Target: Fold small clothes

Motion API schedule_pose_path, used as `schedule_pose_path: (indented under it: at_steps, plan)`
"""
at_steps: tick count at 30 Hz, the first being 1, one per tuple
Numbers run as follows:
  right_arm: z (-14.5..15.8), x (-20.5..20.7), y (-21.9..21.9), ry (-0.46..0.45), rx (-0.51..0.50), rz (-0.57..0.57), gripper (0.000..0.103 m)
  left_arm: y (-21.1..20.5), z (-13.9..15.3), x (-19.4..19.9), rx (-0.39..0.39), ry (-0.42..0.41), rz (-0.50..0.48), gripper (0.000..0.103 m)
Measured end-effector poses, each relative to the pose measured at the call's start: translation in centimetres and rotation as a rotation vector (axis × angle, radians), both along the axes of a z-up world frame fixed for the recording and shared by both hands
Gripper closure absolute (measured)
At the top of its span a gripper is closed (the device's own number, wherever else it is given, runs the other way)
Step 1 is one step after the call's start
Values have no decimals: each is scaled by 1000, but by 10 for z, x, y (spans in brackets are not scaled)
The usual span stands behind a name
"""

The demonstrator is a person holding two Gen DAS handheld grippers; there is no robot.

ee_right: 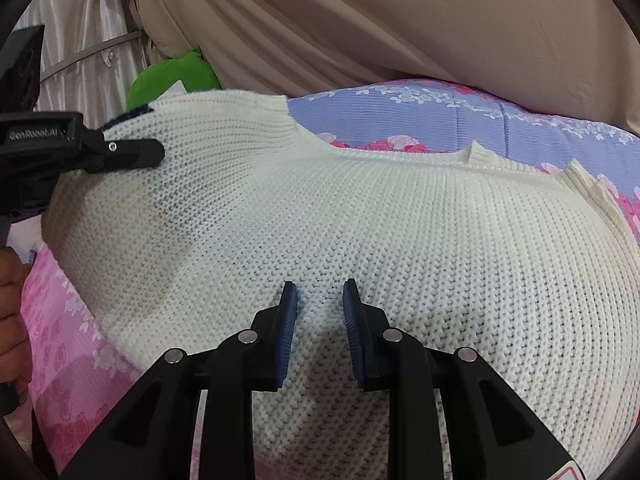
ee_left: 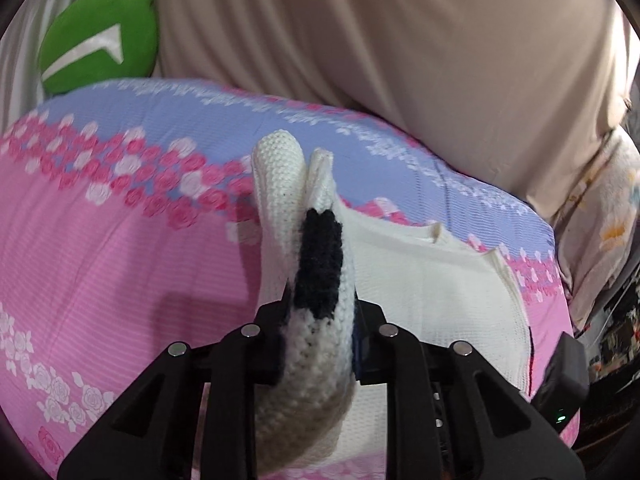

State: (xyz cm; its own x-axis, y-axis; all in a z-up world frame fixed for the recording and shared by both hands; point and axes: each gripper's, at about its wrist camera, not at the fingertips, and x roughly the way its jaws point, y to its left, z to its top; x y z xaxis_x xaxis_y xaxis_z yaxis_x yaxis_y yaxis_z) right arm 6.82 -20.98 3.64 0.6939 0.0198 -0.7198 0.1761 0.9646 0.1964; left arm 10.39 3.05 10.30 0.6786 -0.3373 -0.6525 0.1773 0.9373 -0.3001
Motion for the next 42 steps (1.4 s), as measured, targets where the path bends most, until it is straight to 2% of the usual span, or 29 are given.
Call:
schedule_pose_path:
  at_steps: [3, 7, 12, 15, 17, 20, 21, 24, 26, 28, 30, 32, 33, 35, 38, 42]
  plan:
    - [7, -11, -5, -9, 35, -19, 79, -27, 13, -5, 18, -29, -52, 82]
    - [24, -43, -28, -53, 108, -79, 65, -74, 26, -14, 35, -72, -146, 83]
    - [26, -102, -74, -61, 123, -226, 64, -147, 30, -23, 67, -100, -285, 83]
    - [25, -141, -101, -64, 126, -329, 63, -194, 15, -20, 92, -60, -362, 83]
    - [25, -165, -117, -67, 136, -391, 63, -223, -7, -15, 125, -16, -395, 83]
    - [22, -188, -133, -63, 141, -452, 63, -252, -40, -9, 183, 40, -413, 82]
    - [20, -194, -138, -64, 147, -468, 63, -257, -46, -10, 197, 35, -411, 82]
    - [18, -202, -152, -75, 184, -485, 62, -261, -47, -16, 242, -3, -398, 81]
    - [20, -204, -157, -93, 210, -481, 62, -254, -43, -13, 211, 20, -397, 75]
    - [26, -203, -158, -111, 209, -464, 62, -238, -30, -15, 133, 24, -394, 72]
    - [37, -195, -156, -133, 205, -422, 61, -214, -10, -26, 78, -23, -386, 60]
    - [46, -184, -158, -162, 246, -361, 53, -187, 9, -40, 67, -89, -351, 29]
    - [49, -176, -159, -174, 276, -330, 52, -175, 15, -45, 65, -108, -337, 25]
    - [52, -159, -160, -176, 321, -276, 45, -150, 20, -53, 69, -117, -319, 21]
    - [53, -127, -160, -133, 328, -245, 37, -125, 11, -61, 82, -71, -311, 20]
    - [43, -87, -156, -45, 323, -206, 37, -111, -12, -73, 103, -11, -348, 19]
